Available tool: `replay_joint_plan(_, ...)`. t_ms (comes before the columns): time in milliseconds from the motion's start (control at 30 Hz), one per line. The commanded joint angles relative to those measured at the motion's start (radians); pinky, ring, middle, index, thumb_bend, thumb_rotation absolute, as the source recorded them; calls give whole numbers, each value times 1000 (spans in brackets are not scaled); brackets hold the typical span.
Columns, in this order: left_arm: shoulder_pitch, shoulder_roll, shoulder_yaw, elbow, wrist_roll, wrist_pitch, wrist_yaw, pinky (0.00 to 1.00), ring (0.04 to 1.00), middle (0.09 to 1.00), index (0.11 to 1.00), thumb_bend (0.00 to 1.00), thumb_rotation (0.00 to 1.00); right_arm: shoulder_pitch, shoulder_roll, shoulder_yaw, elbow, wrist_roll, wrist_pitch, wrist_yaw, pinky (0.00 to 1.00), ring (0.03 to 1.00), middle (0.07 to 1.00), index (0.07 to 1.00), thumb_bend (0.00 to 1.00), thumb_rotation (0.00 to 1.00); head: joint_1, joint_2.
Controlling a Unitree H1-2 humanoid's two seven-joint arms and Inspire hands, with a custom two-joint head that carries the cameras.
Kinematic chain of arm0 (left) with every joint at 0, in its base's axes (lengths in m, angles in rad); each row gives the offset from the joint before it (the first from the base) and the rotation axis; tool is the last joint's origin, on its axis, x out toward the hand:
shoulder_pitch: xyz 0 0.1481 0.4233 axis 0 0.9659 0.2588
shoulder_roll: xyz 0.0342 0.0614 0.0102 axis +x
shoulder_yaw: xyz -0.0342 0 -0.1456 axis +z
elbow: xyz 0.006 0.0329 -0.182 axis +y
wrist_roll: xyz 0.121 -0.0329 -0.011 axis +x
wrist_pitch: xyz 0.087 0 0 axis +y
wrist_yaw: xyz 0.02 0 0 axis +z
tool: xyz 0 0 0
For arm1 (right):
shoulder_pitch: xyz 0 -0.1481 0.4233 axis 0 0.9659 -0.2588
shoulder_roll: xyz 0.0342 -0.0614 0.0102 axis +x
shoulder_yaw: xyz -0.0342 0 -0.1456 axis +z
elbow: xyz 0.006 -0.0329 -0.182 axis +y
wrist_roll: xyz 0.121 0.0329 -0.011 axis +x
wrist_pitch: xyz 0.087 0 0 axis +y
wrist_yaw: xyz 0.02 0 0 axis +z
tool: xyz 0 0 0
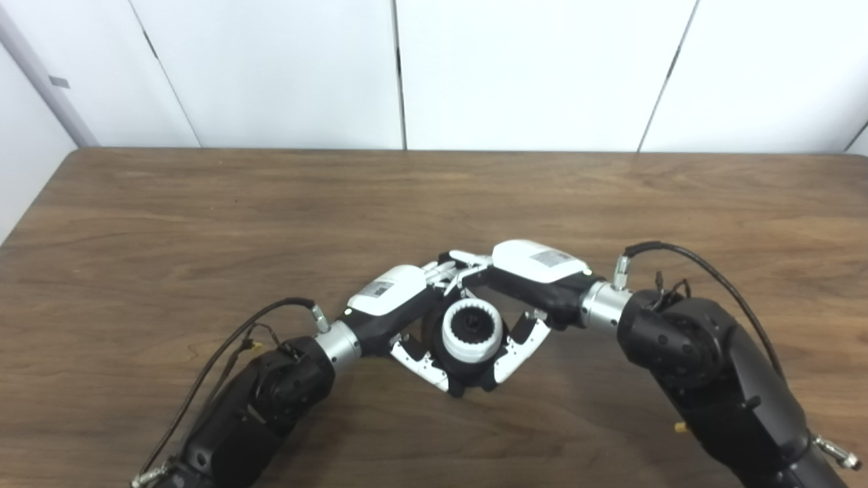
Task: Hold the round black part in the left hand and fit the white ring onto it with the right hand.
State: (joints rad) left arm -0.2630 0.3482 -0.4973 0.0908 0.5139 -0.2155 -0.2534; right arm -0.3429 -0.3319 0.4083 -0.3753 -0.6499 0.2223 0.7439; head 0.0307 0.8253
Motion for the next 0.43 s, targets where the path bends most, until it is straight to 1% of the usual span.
replay_joint_plan(0,17,10,-31,27,44,14,-53,1000,1000,976,481,522,75,-54,-4,-27,-38,16,11,-11,903,940,987,1000,1000,338,-1,2)
replay_joint_plan(200,20,10,-33,18,45,23,-60,1000,1000,977,481,522,75,-64,-3,-51,-38,35,20,-20,913,944,988,1000,1000,336,0,3)
replay_joint_plan(400,19,14,-31,13,38,26,-67,1000,1000,986,481,522,75,-69,-18,-67,-31,37,25,-21,916,951,989,1000,1000,343,-1,4)
